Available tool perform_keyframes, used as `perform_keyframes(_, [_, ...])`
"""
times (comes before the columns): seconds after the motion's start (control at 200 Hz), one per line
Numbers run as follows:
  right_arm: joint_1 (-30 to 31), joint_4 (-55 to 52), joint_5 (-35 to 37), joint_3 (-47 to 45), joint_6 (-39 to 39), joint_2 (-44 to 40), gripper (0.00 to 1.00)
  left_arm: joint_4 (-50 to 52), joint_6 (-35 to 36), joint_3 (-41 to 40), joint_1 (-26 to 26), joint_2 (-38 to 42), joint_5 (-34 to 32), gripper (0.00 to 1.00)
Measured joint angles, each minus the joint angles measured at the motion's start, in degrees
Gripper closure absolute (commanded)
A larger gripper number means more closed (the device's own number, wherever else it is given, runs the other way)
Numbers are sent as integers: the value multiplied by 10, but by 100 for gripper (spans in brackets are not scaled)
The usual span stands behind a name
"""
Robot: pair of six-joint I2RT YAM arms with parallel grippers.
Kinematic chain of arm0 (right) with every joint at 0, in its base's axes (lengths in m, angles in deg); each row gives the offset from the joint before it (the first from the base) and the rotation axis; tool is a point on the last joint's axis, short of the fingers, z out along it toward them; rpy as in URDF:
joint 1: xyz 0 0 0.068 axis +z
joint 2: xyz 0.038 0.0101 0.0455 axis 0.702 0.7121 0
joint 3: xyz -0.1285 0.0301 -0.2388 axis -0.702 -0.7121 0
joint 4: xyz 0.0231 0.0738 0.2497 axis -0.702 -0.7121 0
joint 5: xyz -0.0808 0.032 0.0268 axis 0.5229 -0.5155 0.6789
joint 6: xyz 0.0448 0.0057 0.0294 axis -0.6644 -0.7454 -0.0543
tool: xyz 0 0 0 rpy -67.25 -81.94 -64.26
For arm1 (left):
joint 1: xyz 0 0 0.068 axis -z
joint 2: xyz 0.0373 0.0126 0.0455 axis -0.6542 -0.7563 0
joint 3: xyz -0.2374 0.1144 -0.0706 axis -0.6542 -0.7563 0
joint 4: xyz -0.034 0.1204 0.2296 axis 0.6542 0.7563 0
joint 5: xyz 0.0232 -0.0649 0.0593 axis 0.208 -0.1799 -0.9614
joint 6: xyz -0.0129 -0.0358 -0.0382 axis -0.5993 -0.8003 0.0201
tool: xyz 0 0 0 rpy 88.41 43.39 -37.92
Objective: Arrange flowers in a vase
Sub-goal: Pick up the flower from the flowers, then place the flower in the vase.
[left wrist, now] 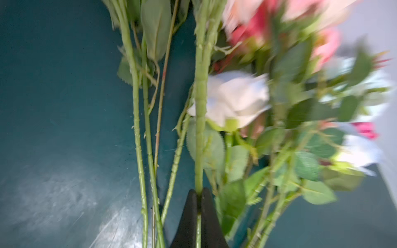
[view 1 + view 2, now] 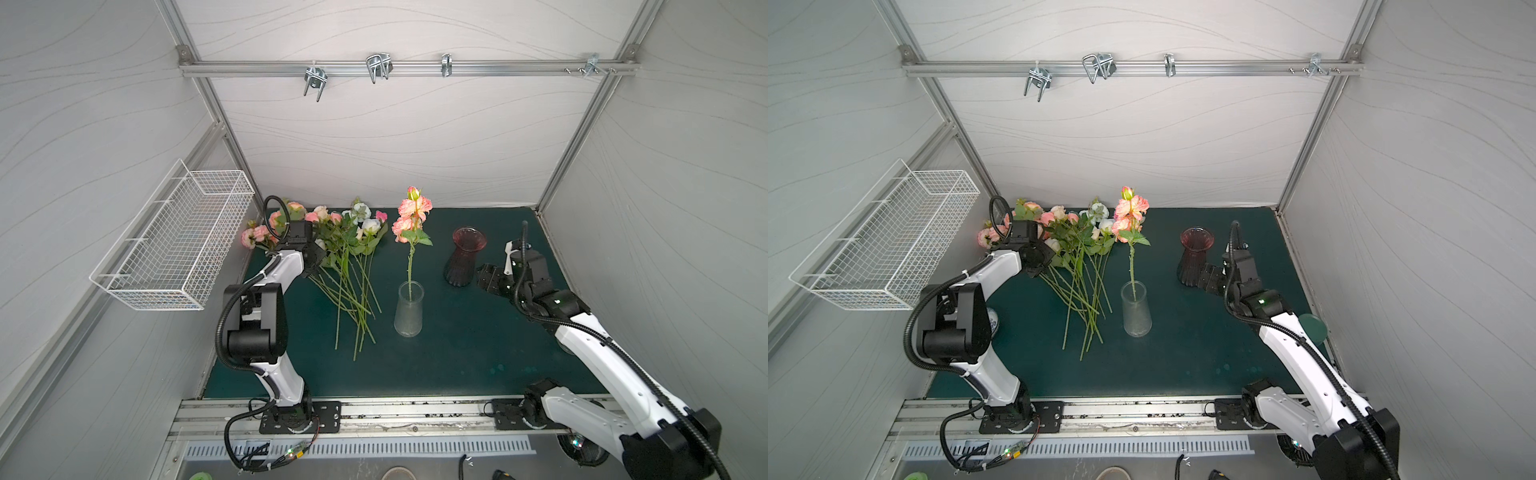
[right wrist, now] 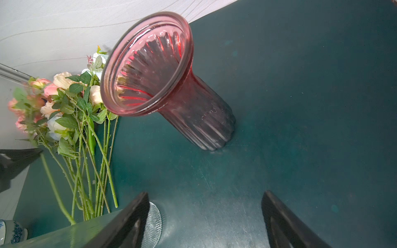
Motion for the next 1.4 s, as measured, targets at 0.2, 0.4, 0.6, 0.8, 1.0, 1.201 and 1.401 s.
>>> perform_keyframes(0.2, [0,0,2,0,0,0,16,4,9,-5,14,115,-36,100])
perform_keyframes(0.4, [0,0,3,0,0,0,17,38,39,-7,76,235,-107,100])
perform_keyframes(0.6, [0,0,4,0,0,-1,17,68,72,-30,164,381,-193,100])
perform_keyframes(0.8, [0,0,4,0,0,-1,17,44,127,-33,295,506,-260,100])
perform_keyframes(1.0, [0,0,5,0,0,-1,17,-48,203,-18,435,516,-287,100])
perform_keyframes(1.201, [0,0,12,0,0,-2,17,-170,285,-15,515,460,-270,100])
perform_keyframes(1.401, [0,-1,15,0,-1,-8,17,-271,317,-16,518,416,-236,100])
